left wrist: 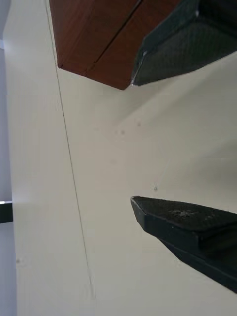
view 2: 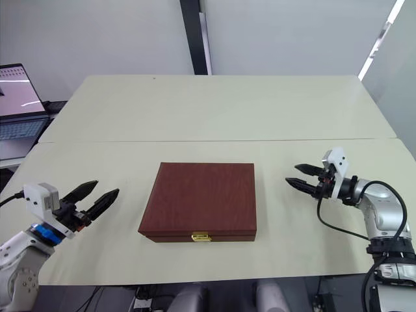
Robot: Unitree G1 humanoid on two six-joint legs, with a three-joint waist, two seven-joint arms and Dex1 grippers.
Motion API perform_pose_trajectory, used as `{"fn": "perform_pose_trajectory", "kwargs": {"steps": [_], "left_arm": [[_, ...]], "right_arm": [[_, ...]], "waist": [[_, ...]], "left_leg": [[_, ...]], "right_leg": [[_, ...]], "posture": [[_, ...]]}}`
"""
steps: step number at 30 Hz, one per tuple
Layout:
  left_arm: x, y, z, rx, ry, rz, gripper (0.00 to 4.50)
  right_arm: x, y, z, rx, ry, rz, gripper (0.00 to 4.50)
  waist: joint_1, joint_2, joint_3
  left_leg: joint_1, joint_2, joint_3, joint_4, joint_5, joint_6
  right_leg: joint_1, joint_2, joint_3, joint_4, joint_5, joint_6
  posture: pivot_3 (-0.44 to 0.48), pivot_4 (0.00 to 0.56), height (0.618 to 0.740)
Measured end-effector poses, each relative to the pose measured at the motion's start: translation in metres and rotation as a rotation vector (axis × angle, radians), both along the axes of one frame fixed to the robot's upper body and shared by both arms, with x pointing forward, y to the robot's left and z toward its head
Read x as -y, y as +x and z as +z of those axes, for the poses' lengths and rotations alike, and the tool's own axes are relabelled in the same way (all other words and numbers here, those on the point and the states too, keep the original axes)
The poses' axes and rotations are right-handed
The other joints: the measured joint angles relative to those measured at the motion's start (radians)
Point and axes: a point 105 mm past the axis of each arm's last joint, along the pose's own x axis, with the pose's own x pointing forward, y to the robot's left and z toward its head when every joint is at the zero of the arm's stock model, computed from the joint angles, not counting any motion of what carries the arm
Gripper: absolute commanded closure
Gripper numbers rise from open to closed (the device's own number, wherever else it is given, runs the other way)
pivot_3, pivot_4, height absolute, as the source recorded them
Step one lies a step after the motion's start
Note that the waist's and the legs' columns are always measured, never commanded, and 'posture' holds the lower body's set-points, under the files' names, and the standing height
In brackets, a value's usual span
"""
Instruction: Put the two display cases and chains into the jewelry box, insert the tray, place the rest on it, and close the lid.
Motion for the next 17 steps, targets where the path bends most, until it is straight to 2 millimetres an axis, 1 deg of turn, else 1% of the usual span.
{"fn": "perform_pose_trajectory", "kwargs": {"steps": [1, 4, 7, 12, 17], "left_arm": [[-0.001, 0.002, -0.003, -0.016, -0.002, -0.013, 0.00], [-0.001, 0.011, -0.011, -0.052, -0.016, -0.046, 0.00], [-0.009, 0.016, -0.013, -0.080, 0.021, -0.042, 0.00], [-0.007, 0.024, -0.008, -0.058, 0.049, -0.052, 0.00], [-0.007, 0.025, -0.007, -0.059, 0.047, -0.049, 0.00]], "right_arm": [[0.004, -0.002, -0.002, -0.003, -0.006, -0.011, 0.02], [0.016, -0.008, -0.008, -0.013, -0.030, -0.040, 0.02], [0.033, -0.013, -0.009, -0.017, -0.050, -0.091, 0.02], [0.040, -0.014, -0.004, -0.002, -0.060, -0.120, 0.02], [0.041, -0.017, -0.009, -0.014, -0.064, -0.130, 0.02]], "waist": [[-0.003, 0.000, 0.000], [-0.003, 0.000, 0.000], [-0.002, 0.000, 0.000], [-0.004, 0.000, 0.000], [-0.002, 0.000, 0.000]], "left_leg": [[0.000, 0.000, 0.000, 0.000, 0.000, 0.000], [0.000, 0.000, -0.001, 0.001, 0.000, 0.000], [0.000, 0.000, 0.000, 0.001, 0.000, 0.000], [0.000, 0.000, -0.001, 0.000, 0.000, 0.000], [0.000, 0.000, 0.000, 0.001, 0.000, 0.000]], "right_leg": [[0.000, 0.000, 0.000, 0.000, 0.000, 0.000], [0.000, 0.000, -0.001, 0.001, 0.000, 0.000], [0.000, 0.000, 0.000, 0.001, 0.000, 0.000], [0.000, 0.000, 0.000, 0.001, 0.000, 0.000], [0.000, -0.001, 0.000, 0.001, 0.000, 0.000]], "posture": [[0.000, 0.150, 0.740], [0.000, 0.150, 0.740], [0.000, 0.150, 0.740], [0.000, 0.150, 0.740], [0.000, 0.150, 0.740]]}}
